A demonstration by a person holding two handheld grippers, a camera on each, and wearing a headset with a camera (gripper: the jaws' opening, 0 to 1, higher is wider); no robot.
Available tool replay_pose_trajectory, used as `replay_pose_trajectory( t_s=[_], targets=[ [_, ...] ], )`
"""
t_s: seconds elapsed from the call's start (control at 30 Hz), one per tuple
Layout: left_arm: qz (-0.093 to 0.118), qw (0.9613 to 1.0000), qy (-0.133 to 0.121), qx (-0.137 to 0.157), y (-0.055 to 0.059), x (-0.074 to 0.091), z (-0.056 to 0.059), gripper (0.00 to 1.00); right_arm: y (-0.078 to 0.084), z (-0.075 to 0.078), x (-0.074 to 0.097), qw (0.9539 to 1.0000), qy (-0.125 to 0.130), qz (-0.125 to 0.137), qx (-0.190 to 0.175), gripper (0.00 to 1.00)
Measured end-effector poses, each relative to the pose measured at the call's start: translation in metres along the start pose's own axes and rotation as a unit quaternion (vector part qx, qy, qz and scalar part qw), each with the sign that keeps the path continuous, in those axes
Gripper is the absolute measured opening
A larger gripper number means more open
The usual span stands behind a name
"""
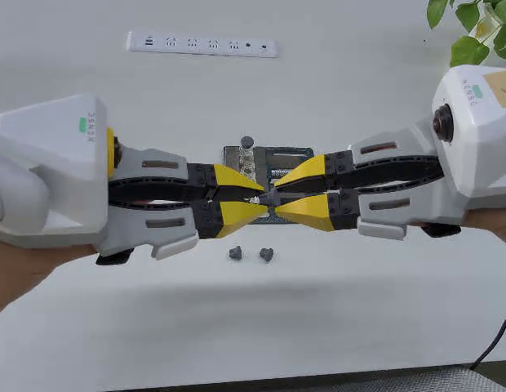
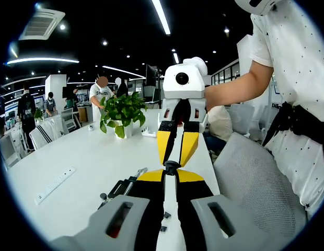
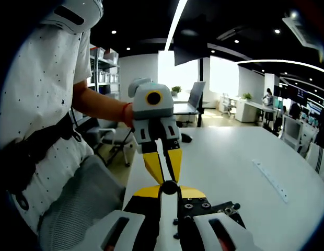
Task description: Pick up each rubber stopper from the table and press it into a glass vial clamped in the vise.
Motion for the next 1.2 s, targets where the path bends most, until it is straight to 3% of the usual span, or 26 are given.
replay_pose_trajectory(
  t_s=[0.27,0.6,0.93,1.2],
  targets=[
    [0.005,1.0,-0.007,0.002,0.002,0.001,-0.001,0.09,-0.001,0.003,-0.005,1.0,-0.005,-0.007,-0.003,0.06],
    [0.004,0.9991,-0.042,0.009,0.011,0.014,-0.01,0.23,-0.003,0.014,-0.006,0.9996,-0.006,-0.028,-0.006,0.06],
    [0.0,0.9963,-0.085,0.004,0.023,0.03,-0.026,0.44,-0.004,0.048,-0.01,0.9973,0.013,-0.072,-0.004,0.06],
    [-0.008,0.9938,-0.11,0.005,0.037,0.037,-0.04,0.63,0.0,0.084,-0.022,0.9902,0.019,-0.138,0.004,0.06]
  ],
)
Point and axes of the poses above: the centre of the closed fingertips' face, and the gripper's own axes: x roughly backward along the fingers, z roughly to its right, y roughly out of its underside, the point moved 8 cm from there along x, roughly backward along the fingers, and after that the axes turned 6 degrees about x, right-handed, at the moved point
